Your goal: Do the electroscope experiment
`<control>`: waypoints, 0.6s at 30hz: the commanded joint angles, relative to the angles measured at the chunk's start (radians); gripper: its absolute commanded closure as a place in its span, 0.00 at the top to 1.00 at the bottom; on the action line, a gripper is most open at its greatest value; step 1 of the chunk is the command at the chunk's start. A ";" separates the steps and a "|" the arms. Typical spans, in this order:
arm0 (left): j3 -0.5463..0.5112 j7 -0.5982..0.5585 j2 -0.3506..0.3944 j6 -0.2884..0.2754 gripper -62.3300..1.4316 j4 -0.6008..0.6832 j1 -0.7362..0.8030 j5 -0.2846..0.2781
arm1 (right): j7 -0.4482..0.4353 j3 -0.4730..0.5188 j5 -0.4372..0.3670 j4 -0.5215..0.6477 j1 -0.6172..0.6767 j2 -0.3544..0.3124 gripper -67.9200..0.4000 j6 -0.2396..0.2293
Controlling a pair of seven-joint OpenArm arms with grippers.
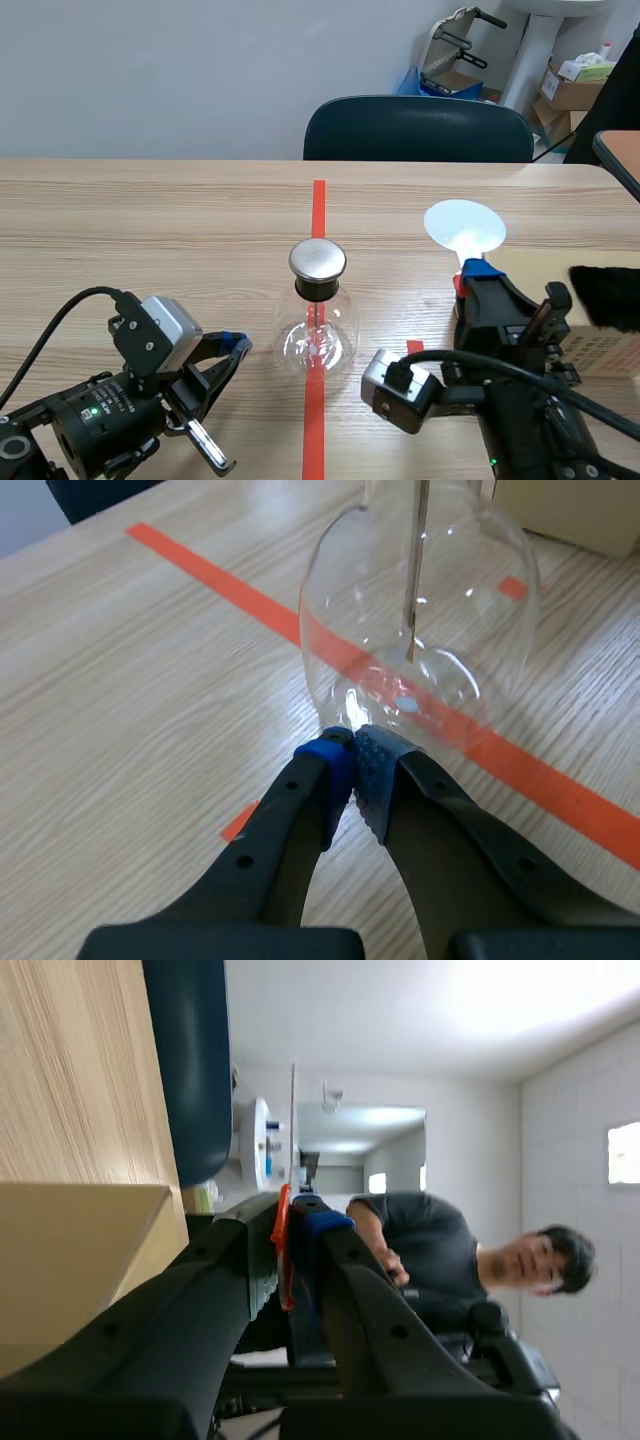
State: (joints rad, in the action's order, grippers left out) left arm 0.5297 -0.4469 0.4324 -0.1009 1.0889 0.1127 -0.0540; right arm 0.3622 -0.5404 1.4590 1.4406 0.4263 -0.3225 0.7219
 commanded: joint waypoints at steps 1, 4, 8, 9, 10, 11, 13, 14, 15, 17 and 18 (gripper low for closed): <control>-0.008 -0.018 -0.002 0.003 0.08 0.021 -0.008 -0.009 | -0.037 0.058 -0.018 0.045 0.026 -0.001 0.03 0.061; -0.024 -0.029 0.005 0.003 0.08 0.031 -0.005 -0.009 | -0.160 0.147 -0.087 0.087 0.071 0.002 0.03 0.061; -0.037 -0.037 0.040 0.001 0.10 0.060 -0.005 -0.055 | -0.343 0.281 -0.183 0.128 0.128 0.015 0.03 0.061; -0.037 -0.037 0.053 0.001 0.14 0.071 -0.005 -0.074 | -0.393 0.318 -0.204 0.133 0.142 0.019 0.03 0.061; -0.037 -0.036 0.066 -0.003 0.19 0.084 -0.005 -0.092 | -0.438 0.352 -0.224 0.135 0.153 0.024 0.03 0.061; -0.037 -0.036 0.084 -0.017 0.25 0.096 -0.002 -0.112 | -0.483 0.390 -0.243 0.135 0.159 0.032 0.03 0.061; -0.036 -0.043 0.121 -0.064 0.36 0.121 0.006 -0.132 | -0.546 0.451 -0.280 0.135 0.172 0.034 0.03 0.061; -0.036 -0.058 0.144 -0.096 0.41 0.133 0.013 -0.146 | -0.581 0.477 -0.305 0.135 0.173 0.034 0.03 0.061; -0.036 -0.082 0.168 -0.128 0.45 0.145 0.021 -0.154 | -0.616 0.504 -0.332 0.135 0.172 0.035 0.03 0.061; -0.036 -0.144 0.219 -0.186 0.50 0.172 0.043 -0.163 | -0.689 0.553 -0.397 0.135 0.173 0.035 0.03 0.061; -0.036 -0.171 0.243 -0.210 0.50 0.188 0.057 -0.170 | -0.729 0.578 -0.433 0.135 0.173 0.037 0.03 0.061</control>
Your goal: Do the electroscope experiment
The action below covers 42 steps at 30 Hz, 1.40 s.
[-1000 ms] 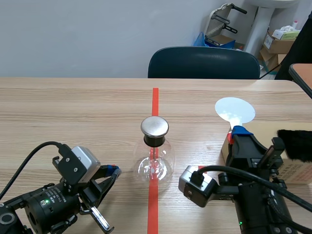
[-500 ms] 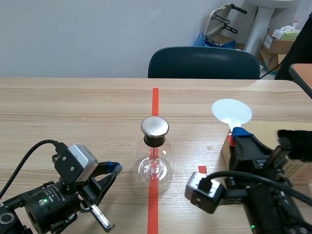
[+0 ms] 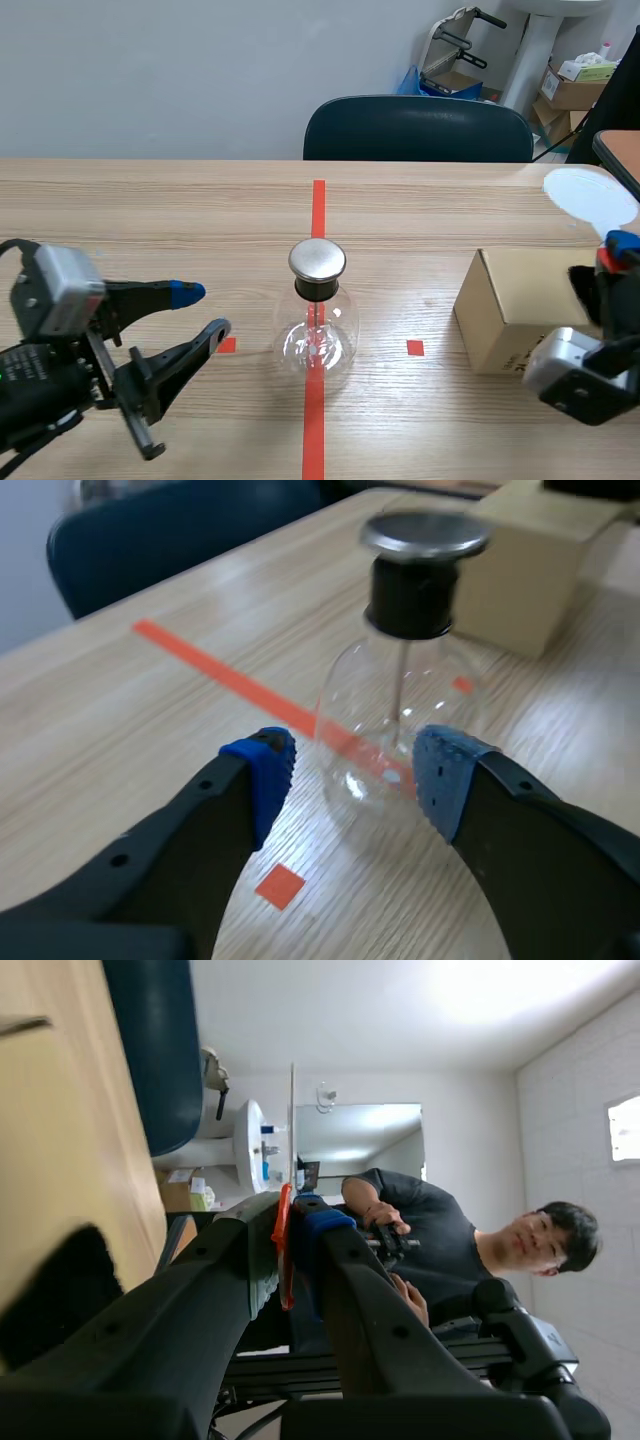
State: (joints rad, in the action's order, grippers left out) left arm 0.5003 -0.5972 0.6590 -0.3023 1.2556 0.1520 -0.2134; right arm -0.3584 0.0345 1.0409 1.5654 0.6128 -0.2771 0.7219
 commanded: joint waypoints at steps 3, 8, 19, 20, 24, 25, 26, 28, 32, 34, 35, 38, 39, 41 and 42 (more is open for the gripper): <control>-0.007 -0.071 0.082 -0.053 0.50 0.071 0.060 -0.043 | -0.137 0.091 -0.091 0.003 -0.014 0.025 0.03 0.061; -0.007 -0.098 0.175 -0.057 0.50 0.163 0.139 -0.080 | -0.365 0.228 -0.166 -0.052 -0.015 0.092 0.03 0.061; -0.007 -0.253 0.330 -0.059 0.50 0.281 0.315 -0.082 | -0.479 0.332 -0.162 -0.255 -0.089 0.106 0.03 0.061; -0.007 -0.267 0.340 -0.058 0.50 0.286 0.331 -0.082 | -0.479 0.340 -0.153 -0.272 -0.095 0.107 0.03 0.061; -0.007 -0.288 0.358 -0.048 0.50 0.306 0.377 -0.082 | -0.479 0.378 -0.110 -0.318 -0.101 0.125 0.03 0.061; -0.007 -0.288 0.358 -0.048 0.50 0.309 0.383 -0.080 | -0.479 0.383 -0.100 -0.327 -0.101 0.129 0.03 0.061; -0.007 -0.285 0.358 -0.048 0.50 0.313 0.389 -0.077 | -0.478 0.386 -0.093 -0.336 -0.101 0.133 0.03 0.061; -0.007 -0.283 0.358 -0.048 0.50 0.315 0.397 -0.069 | -0.470 0.388 -0.074 -0.350 -0.101 0.138 0.03 0.061; -0.007 -0.270 0.358 -0.048 0.60 0.315 0.400 -0.030 | -0.432 0.388 -0.028 -0.370 -0.101 0.139 0.03 0.061; -0.007 -0.267 0.357 -0.048 0.62 0.315 0.400 -0.029 | -0.412 0.388 0.000 -0.388 -0.104 0.140 0.03 0.061; -0.007 -0.267 0.357 -0.048 0.62 0.315 0.400 -0.029 | -0.403 0.388 0.013 -0.399 -0.109 0.142 0.03 0.061; -0.007 -0.266 0.358 -0.049 0.63 0.315 0.400 -0.010 | -0.386 0.389 0.040 -0.432 -0.123 0.149 0.03 0.061; -0.007 -0.265 0.358 -0.049 0.64 0.315 0.399 0.008 | -0.379 0.391 0.055 -0.439 -0.127 0.150 0.03 0.061; -0.007 -0.263 0.358 -0.048 0.64 0.315 0.399 0.027 | -0.354 0.392 0.085 -0.452 -0.131 0.150 0.03 0.061; -0.007 -0.258 0.358 -0.048 0.64 0.315 0.399 0.027 | -0.349 0.392 0.092 -0.457 -0.134 0.150 0.03 0.061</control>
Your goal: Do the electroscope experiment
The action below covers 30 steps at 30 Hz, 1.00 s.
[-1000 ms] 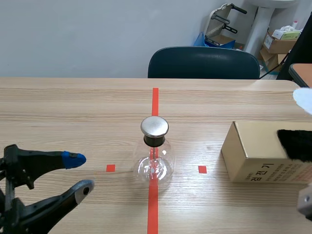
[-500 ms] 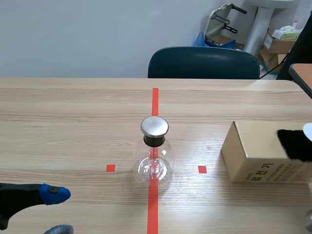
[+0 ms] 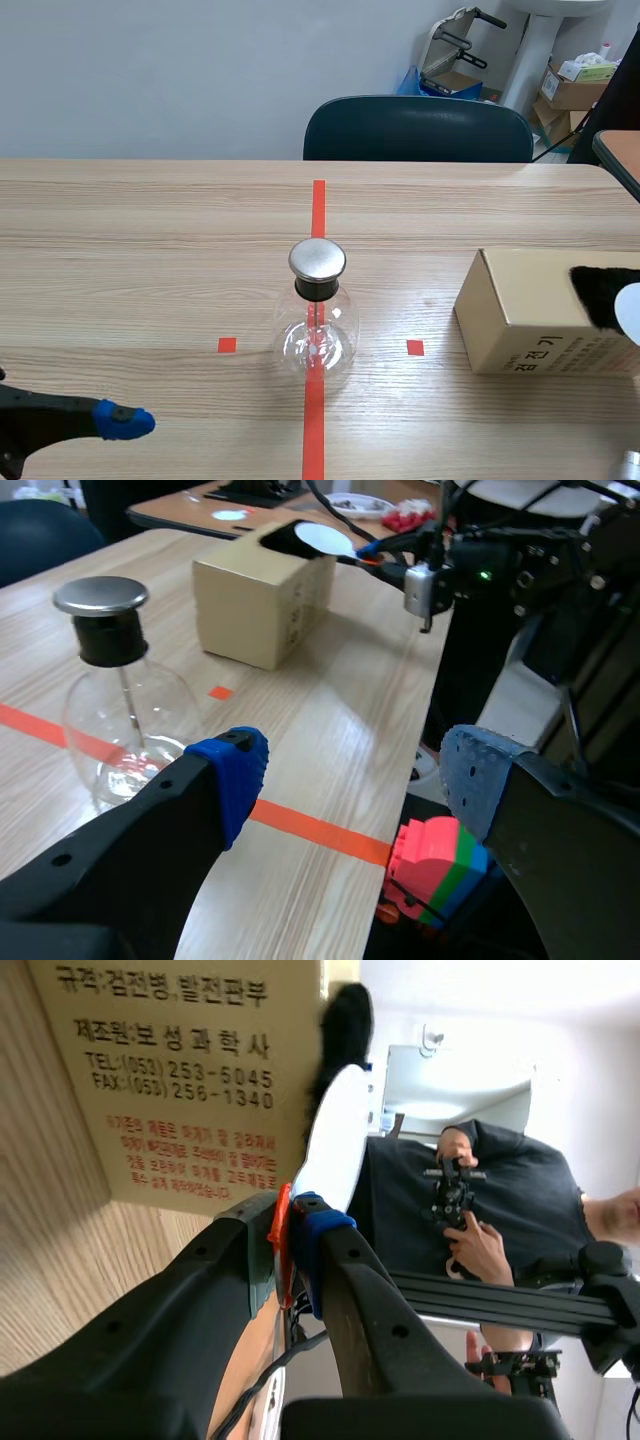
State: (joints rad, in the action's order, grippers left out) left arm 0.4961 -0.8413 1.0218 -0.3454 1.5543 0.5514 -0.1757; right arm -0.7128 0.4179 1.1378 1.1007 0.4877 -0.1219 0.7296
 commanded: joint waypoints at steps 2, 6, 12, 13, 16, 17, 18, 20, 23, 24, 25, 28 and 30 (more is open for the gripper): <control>-0.003 -0.001 -0.005 -0.005 0.67 0.016 0.000 -0.010 | 0.012 0.010 0.008 0.000 -0.009 -0.005 0.03 0.053; -0.003 0.004 -0.005 -0.009 0.75 0.016 0.000 0.021 | 0.008 0.009 0.018 0.000 -0.008 -0.005 0.03 0.053; -0.003 0.003 -0.007 -0.010 0.75 0.016 0.003 0.024 | -0.148 0.009 0.018 0.000 -0.008 -0.006 0.03 0.053; -0.003 0.003 -0.007 -0.010 0.75 0.016 0.003 0.024 | -0.161 0.009 0.018 0.000 -0.008 -0.005 0.03 0.053; -0.003 0.003 -0.007 -0.010 0.75 0.016 0.003 0.023 | -0.090 0.009 0.018 0.000 -0.008 -0.005 0.03 0.053; -0.003 0.003 -0.007 -0.010 0.75 0.016 0.003 0.023 | -0.039 0.009 0.018 0.000 -0.008 -0.005 0.03 0.053; -0.003 0.003 -0.007 -0.010 0.75 0.016 0.003 0.023 | 0.009 0.009 0.018 0.000 -0.008 -0.005 0.03 0.053; -0.003 0.003 -0.007 -0.010 0.75 0.016 0.003 0.023 | 0.072 0.010 0.019 0.000 -0.008 -0.005 0.03 0.053; -0.003 0.001 -0.007 -0.010 0.75 0.016 0.003 0.023 | 0.038 0.009 0.054 0.000 -0.008 -0.006 0.03 0.053; -0.003 -0.001 -0.007 -0.010 0.75 0.016 0.003 0.023 | -0.018 0.009 0.059 0.000 -0.008 -0.005 0.03 0.053; -0.003 -0.003 -0.007 -0.010 0.75 0.017 0.003 0.023 | -0.081 0.008 0.060 0.000 -0.008 -0.005 0.03 0.053; -0.003 -0.007 -0.007 -0.009 0.75 0.018 0.003 0.023 | -0.161 0.008 0.060 0.000 -0.008 -0.005 0.03 0.053; -0.003 -0.007 -0.007 -0.009 0.75 0.018 0.003 0.023 | -0.077 0.010 0.058 0.000 -0.008 -0.005 0.03 0.053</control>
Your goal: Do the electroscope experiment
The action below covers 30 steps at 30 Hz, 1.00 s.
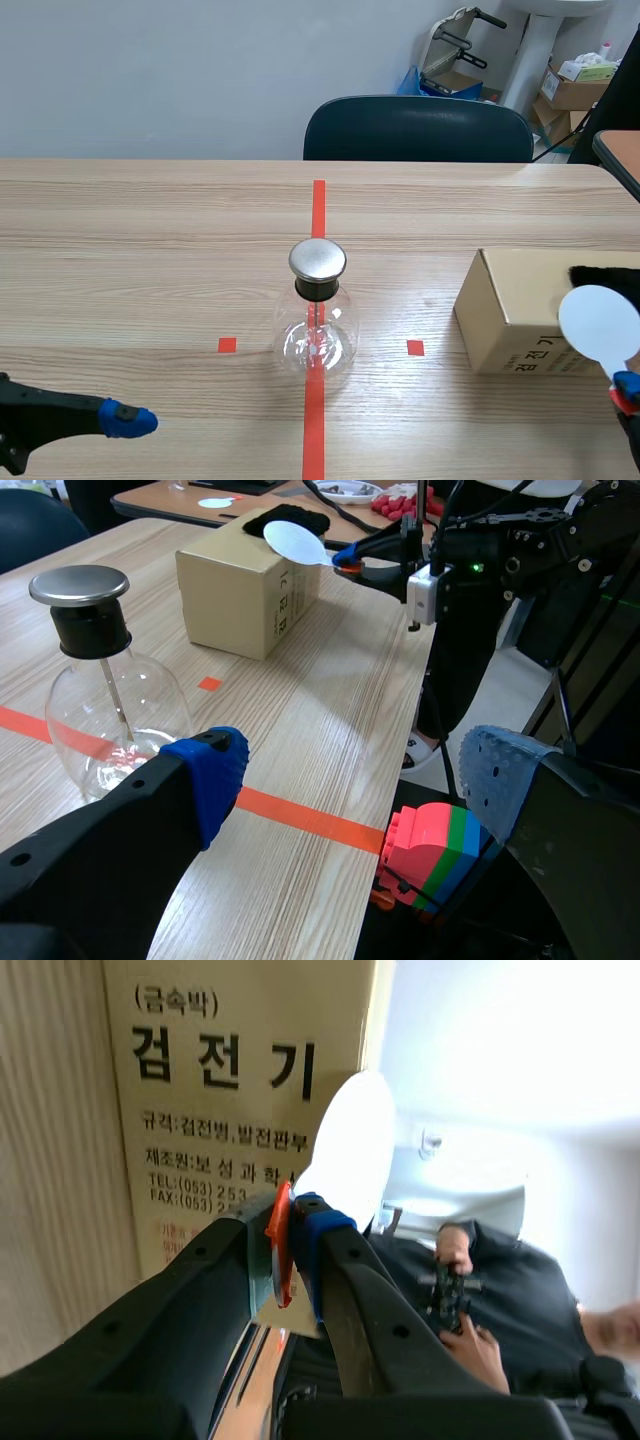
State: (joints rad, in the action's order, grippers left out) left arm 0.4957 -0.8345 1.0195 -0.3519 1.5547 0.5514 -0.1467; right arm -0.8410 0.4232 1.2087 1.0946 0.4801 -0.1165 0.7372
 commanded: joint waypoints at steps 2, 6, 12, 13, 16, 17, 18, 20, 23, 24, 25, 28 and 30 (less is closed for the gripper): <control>-0.003 -0.014 -0.005 -0.003 0.75 0.018 0.003 -0.006 | 0.183 0.004 -0.012 0.006 0.000 -0.010 0.03 0.046; -0.003 -0.014 -0.005 -0.003 0.75 0.018 0.003 -0.006 | 0.201 0.004 -0.007 0.006 -0.001 -0.012 0.03 0.046; -0.003 -0.014 -0.005 -0.003 0.75 0.018 0.002 -0.006 | -0.089 0.004 -0.008 0.006 0.000 -0.011 0.03 0.046; -0.003 -0.014 -0.005 -0.003 0.75 0.018 0.002 -0.006 | -0.059 0.004 -0.013 0.006 0.000 -0.011 0.03 0.046; -0.003 -0.014 -0.005 -0.003 0.75 0.018 0.002 -0.006 | 0.154 0.004 -0.016 0.006 0.000 -0.011 0.03 0.046; -0.003 -0.014 -0.005 -0.003 0.75 0.018 0.002 -0.006 | 0.213 0.004 -0.016 0.006 0.000 -0.011 0.03 0.046; -0.003 -0.014 -0.005 -0.003 0.75 0.018 0.002 -0.006 | 0.244 0.004 -0.015 0.006 0.000 -0.011 0.03 0.046; -0.003 -0.014 -0.005 -0.003 0.75 0.018 0.002 -0.006 | 0.220 0.004 -0.010 0.006 -0.001 -0.011 0.03 0.046; -0.003 -0.014 -0.005 -0.003 0.75 0.018 0.002 -0.006 | 0.026 0.004 -0.008 0.006 -0.001 -0.011 0.03 0.046; -0.003 -0.014 -0.005 -0.003 0.75 0.018 0.002 -0.006 | -0.034 0.004 -0.009 0.006 -0.001 -0.011 0.03 0.046; -0.003 -0.014 -0.005 -0.003 0.75 0.018 0.002 -0.006 | -0.076 0.004 -0.009 0.006 -0.001 -0.011 0.03 0.046; -0.003 -0.014 -0.005 -0.003 0.75 0.018 0.002 -0.006 | -0.049 0.004 -0.020 0.006 0.000 -0.008 0.03 0.046; -0.003 -0.014 -0.005 -0.003 0.75 0.018 0.002 -0.006 | 0.080 0.004 -0.027 0.006 0.000 -0.005 0.03 0.046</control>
State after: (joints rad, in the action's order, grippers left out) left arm 0.4957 -0.8349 1.0195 -0.3519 1.5547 0.5514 -0.1467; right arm -0.8013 0.4232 1.1965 1.0946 0.4774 -0.1131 0.7368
